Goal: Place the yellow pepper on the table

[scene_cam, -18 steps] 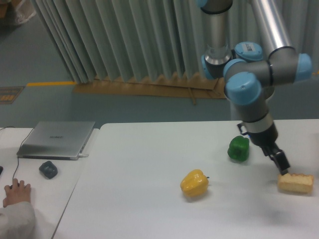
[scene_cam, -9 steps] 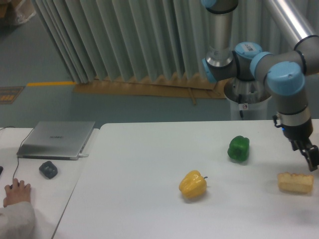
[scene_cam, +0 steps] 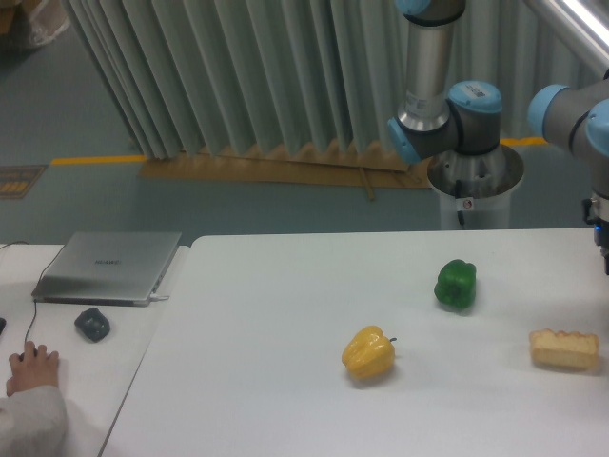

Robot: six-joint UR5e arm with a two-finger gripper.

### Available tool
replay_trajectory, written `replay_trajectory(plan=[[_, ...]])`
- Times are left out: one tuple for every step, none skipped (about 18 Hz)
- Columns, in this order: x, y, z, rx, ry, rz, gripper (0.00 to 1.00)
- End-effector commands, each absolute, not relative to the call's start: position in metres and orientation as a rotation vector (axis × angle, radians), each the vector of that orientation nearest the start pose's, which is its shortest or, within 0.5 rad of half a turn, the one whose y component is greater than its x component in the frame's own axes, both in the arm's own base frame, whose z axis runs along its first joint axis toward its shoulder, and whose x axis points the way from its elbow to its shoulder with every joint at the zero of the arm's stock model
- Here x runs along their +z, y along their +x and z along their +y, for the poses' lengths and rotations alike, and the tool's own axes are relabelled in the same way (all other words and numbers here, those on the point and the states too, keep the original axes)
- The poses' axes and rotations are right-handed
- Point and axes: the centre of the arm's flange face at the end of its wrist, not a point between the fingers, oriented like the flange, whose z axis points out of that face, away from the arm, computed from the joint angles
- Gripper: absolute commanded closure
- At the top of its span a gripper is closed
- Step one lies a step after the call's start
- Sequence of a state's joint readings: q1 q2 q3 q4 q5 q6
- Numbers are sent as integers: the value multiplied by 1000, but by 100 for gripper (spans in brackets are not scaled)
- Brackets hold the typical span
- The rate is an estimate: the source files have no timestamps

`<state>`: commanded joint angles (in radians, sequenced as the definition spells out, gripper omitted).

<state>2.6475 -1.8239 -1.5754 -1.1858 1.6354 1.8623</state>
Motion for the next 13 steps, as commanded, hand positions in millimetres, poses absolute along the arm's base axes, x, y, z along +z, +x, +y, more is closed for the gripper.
replay_trajectory(plan=[[390, -465, 392, 218, -2941, 1204, 0], [396, -461, 392, 230, -2939, 1208, 0], [401, -459, 392, 245, -2939, 1209, 0], [404, -460, 392, 255, -2939, 1209, 0], [405, -460, 391, 258, -2938, 1206, 0], [402, -461, 391, 252, -2939, 1204, 0], [401, -461, 390, 248, -2932, 1198, 0], [403, -461, 389, 250, -2933, 1198, 0], [405, -459, 389, 248, -2934, 1200, 0], [408, -456, 387, 237, -2938, 1202, 0], [418, -450, 385, 225, -2939, 1205, 0], [425, -443, 383, 191, -2940, 1210, 0], [436, -437, 380, 174, -2940, 1210, 0]])
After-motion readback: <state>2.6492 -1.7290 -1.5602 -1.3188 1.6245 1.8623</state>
